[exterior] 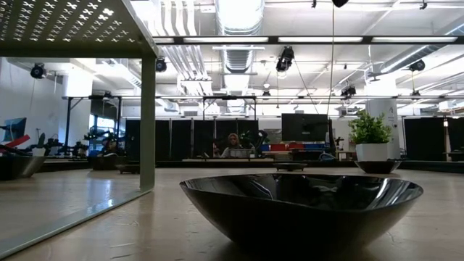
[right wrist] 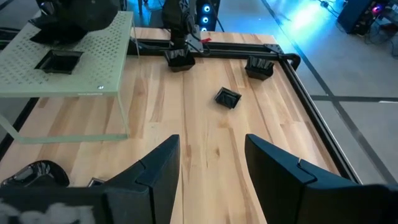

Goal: Pick & Place Mini shaped plates
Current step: Stack the black leaf shaped plate on top of the other black leaf shaped plate on the shelf

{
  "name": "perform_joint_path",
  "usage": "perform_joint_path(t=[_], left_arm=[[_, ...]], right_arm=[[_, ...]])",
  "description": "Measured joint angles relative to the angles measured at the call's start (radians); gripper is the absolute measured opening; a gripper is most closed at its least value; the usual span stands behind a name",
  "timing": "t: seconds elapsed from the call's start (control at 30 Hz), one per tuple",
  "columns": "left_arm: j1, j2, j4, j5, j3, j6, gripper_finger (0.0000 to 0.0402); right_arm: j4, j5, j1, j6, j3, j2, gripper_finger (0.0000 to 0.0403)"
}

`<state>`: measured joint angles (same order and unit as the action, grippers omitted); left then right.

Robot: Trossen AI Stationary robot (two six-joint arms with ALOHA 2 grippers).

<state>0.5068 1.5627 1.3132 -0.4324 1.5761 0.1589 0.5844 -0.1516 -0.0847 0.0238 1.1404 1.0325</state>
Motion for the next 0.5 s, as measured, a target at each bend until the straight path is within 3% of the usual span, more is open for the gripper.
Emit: perform_joint_path(t=[0.2,0.4,0.5], left_arm=[[-0.001,-0.009,-0.002,0.009,-0.004,-0.005,0.0],[-0.003,-0.007,-0.003,0.012,-0.006,-0.127,0.0],[-0.003,-0.008,-0.001,0.012,-0.006,-0.094,0.0]], right_arm=[[0.001,0.002,0.0,0.001,0.0,0.0,0.0178],[0.003,0.002,0.0,0.004,0.0,0.0,0.0178],[0.003,0.002,0.0,0.023,0.0,0.0,0.0178]])
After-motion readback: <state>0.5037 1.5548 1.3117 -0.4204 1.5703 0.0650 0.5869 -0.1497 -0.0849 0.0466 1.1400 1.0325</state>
